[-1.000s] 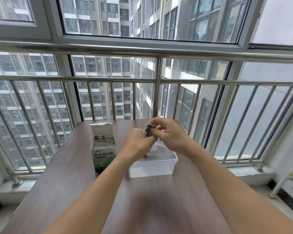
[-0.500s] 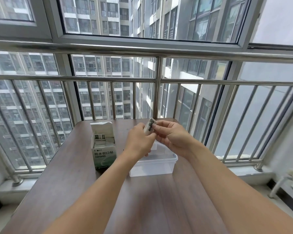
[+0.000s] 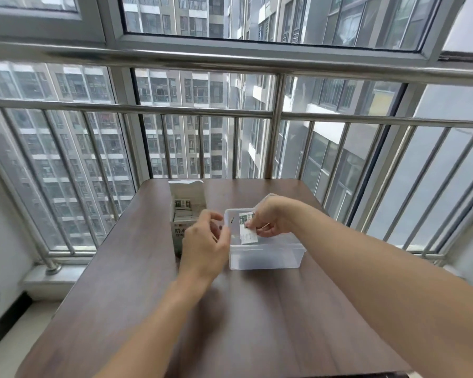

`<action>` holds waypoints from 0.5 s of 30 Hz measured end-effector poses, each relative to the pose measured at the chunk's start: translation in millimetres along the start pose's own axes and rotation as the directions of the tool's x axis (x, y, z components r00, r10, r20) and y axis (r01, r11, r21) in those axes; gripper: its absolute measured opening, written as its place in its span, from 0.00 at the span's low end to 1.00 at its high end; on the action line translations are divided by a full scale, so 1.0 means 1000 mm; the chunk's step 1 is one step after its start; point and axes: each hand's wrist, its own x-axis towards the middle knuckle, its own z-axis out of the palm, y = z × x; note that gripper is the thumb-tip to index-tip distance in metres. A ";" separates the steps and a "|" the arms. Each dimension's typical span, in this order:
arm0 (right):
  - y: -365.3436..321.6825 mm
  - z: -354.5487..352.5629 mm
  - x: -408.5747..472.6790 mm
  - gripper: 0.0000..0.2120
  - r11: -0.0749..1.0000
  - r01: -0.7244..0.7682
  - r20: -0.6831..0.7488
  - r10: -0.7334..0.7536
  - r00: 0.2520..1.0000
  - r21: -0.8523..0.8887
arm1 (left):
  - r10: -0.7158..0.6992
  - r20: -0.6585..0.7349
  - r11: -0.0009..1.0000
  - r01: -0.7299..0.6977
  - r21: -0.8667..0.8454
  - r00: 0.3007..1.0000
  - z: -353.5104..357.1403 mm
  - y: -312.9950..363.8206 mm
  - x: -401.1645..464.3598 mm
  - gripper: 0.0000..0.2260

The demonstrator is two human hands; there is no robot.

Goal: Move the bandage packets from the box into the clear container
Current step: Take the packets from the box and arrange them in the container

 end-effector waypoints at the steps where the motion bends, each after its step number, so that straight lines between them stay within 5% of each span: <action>1: -0.001 0.007 0.007 0.09 0.998 -0.039 -0.008 0.039 0.999 -0.055 | -0.014 0.029 1.000 0.014 0.006 0.999 0.005 -0.005 -0.004 0.07; 6: -0.003 0.031 0.014 0.13 0.943 -0.143 0.020 0.156 0.987 -0.301 | -0.094 0.076 0.991 0.101 -0.093 0.993 0.018 -0.016 -0.008 0.14; 15: -0.001 0.037 0.001 0.15 0.812 -0.054 -0.082 0.007 0.997 -0.581 | -0.114 0.117 0.984 0.128 -0.123 0.987 0.023 -0.023 -0.003 0.11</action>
